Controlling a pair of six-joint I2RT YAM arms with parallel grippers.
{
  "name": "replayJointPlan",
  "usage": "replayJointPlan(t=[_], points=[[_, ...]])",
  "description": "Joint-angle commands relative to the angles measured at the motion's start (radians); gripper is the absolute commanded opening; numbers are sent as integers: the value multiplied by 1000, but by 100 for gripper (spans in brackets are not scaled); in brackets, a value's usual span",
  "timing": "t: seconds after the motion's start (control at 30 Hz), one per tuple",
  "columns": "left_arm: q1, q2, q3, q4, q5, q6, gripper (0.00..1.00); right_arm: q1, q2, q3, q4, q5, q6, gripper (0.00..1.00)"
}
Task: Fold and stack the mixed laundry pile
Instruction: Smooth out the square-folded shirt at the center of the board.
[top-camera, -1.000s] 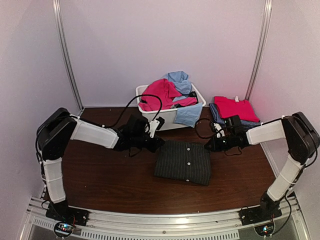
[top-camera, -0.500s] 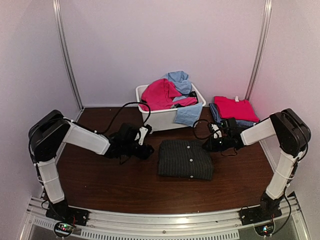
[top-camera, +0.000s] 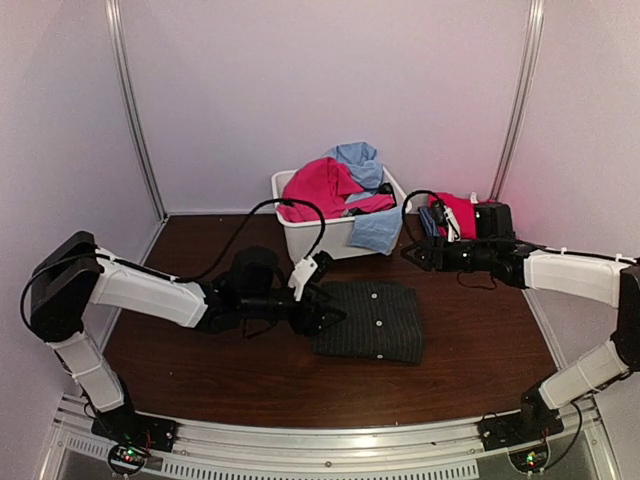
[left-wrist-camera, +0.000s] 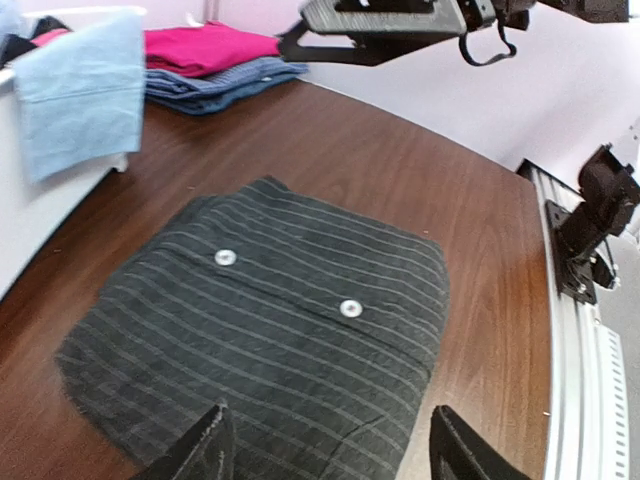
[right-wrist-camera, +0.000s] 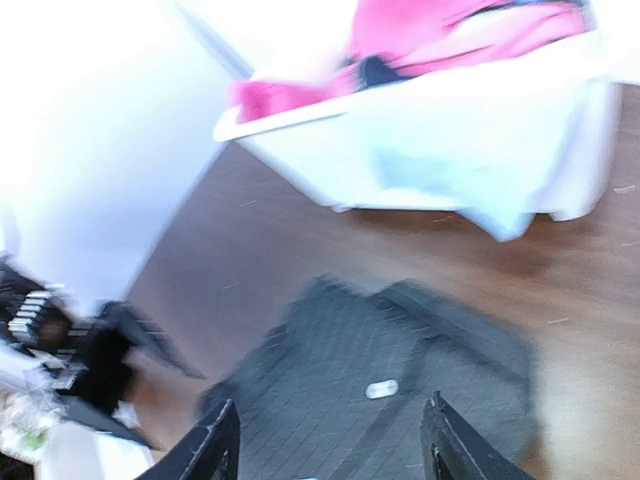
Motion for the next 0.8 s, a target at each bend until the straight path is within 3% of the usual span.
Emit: replayJointPlan(t=[0.0,0.2,0.33,0.5,0.63,0.77], points=[[-20,120,62,122,184,-47,66,138,-12,-134,166,-200,213,61],[8,284,89,154,190,-124,64,240,169,-281,525,-201,390,53],[36,386,76,154,133,-151,58,211,356,-285,560,-159,331,49],[1,371,-34,178,104,-122,54,225,509,-303,663,-165,335,46],[-85,251,-142,121,40,-60,53,341,450,-378,728,-168,406,46],[-127,94,-249,142,-8,-82,59,390,239,-445,685,-163,461,49]])
